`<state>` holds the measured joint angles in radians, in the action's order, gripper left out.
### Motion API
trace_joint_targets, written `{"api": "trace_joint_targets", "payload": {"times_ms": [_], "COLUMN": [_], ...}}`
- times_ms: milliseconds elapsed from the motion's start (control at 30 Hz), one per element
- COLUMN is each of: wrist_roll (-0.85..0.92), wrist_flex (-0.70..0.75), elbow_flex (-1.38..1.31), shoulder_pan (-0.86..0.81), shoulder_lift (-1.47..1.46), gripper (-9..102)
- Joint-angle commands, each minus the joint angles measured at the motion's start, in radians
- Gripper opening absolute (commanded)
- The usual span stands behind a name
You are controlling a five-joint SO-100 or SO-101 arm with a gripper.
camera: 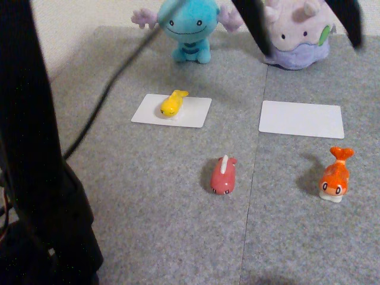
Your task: Wooper wants to eat egg sudhi, and Goomy wants to eat shrimp sushi
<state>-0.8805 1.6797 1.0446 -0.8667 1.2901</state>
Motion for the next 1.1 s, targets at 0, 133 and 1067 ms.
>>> {"api": "trace_joint_targets", "payload": {"times_ms": [0, 133, 1067], "wrist_roll": [0.083, 0.091, 0.0], "wrist_flex": [0.018, -0.054, -0.239], "elbow_flex": [-0.02, -0.021, -0.028], "shoulder_pan": [-0.101, -0.141, -0.071], "shoulder_lift": [-0.103, -0.218, -0.411], "gripper": [36, 36, 7]}}
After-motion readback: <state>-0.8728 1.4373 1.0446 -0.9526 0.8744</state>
